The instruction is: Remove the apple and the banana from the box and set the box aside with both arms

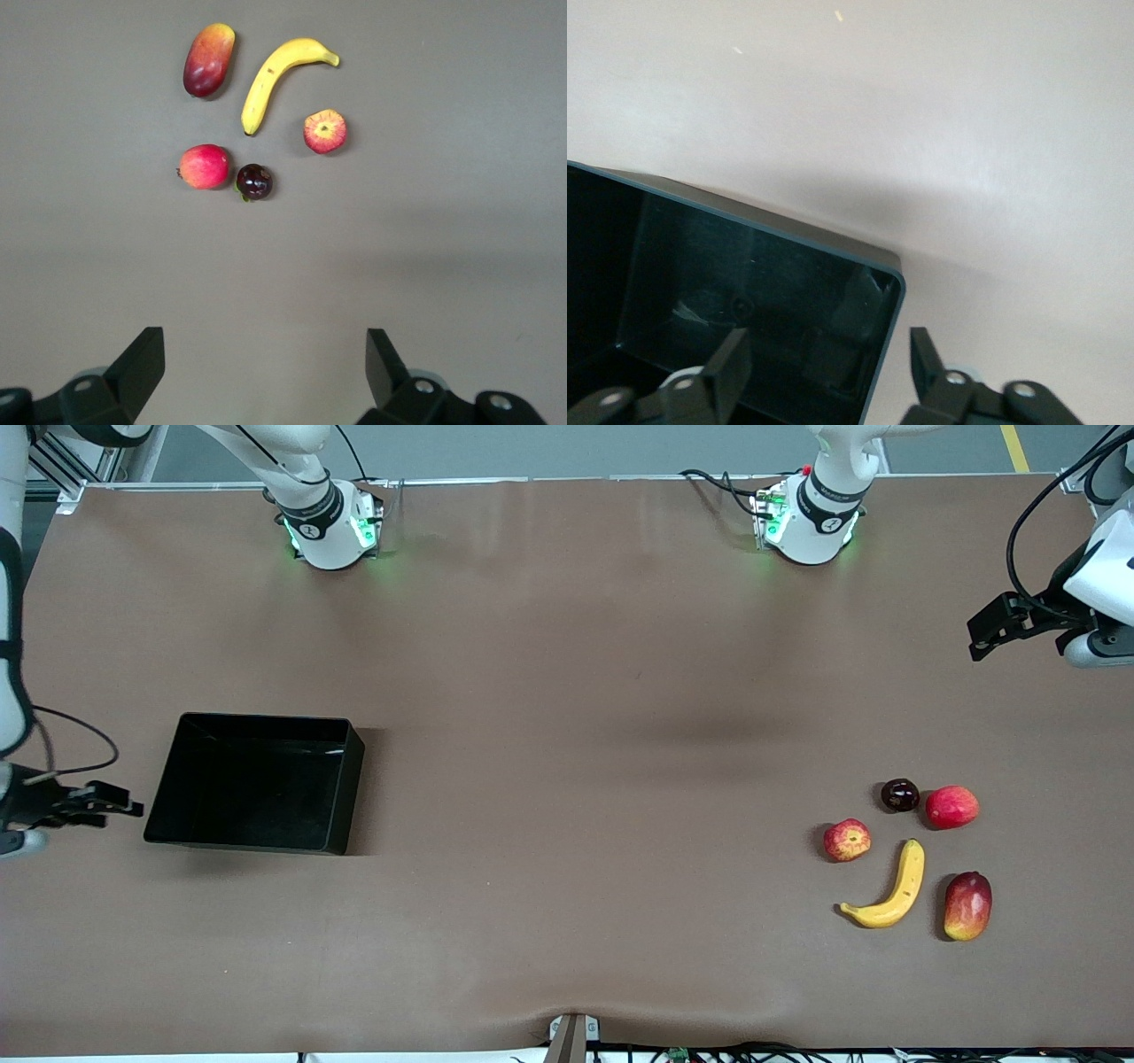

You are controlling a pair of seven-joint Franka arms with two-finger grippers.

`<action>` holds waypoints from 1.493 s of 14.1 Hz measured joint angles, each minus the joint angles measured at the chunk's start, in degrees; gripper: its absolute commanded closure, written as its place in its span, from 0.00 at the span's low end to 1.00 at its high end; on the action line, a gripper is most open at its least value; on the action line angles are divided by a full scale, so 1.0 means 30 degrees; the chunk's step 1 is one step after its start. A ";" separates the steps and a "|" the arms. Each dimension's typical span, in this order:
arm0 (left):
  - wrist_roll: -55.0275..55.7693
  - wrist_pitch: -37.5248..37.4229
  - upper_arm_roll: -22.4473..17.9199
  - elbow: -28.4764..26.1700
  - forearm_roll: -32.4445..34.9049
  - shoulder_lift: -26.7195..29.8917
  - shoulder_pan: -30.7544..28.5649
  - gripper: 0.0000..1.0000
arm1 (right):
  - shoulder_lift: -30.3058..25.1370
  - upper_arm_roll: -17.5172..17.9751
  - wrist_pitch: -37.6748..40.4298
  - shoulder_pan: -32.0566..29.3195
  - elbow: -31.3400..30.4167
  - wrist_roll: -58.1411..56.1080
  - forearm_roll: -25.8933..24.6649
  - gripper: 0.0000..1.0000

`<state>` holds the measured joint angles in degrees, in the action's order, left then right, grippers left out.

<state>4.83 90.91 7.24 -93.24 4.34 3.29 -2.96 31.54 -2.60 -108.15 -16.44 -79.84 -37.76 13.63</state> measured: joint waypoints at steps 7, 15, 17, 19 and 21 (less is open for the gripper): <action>0.0000 0.0316 0.0061 0.0008 -0.0280 -0.0189 0.0017 0.00 | -0.1073 0.0080 0.3542 0.2518 0.4724 0.3200 -0.2087 0.00; 0.0000 0.0863 0.0010 0.0608 -0.0284 -0.0543 -0.0044 0.00 | -0.6477 0.0115 0.9065 0.4527 0.2684 1.1634 -0.2338 0.00; 0.0000 0.0855 -0.0058 0.0663 -0.0284 -0.0560 -0.0065 0.00 | -0.8511 0.0069 0.9107 0.4529 0.0663 1.1779 -0.2625 0.00; 0.0000 0.0843 -0.0113 0.0665 -0.0284 -0.0637 -0.0101 0.00 | -1.0131 0.0071 0.8981 0.4529 -0.0972 1.1916 -0.3516 0.00; 0.0000 0.0838 -0.0114 0.0665 -0.0284 -0.0855 -0.0085 0.00 | -1.0985 0.0060 0.8728 0.4529 -0.1940 1.1990 -0.3876 0.00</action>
<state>4.83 93.42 6.89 -91.24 3.49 0.72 -3.21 -1.41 -2.42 -81.96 -2.86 -85.66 -1.79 2.00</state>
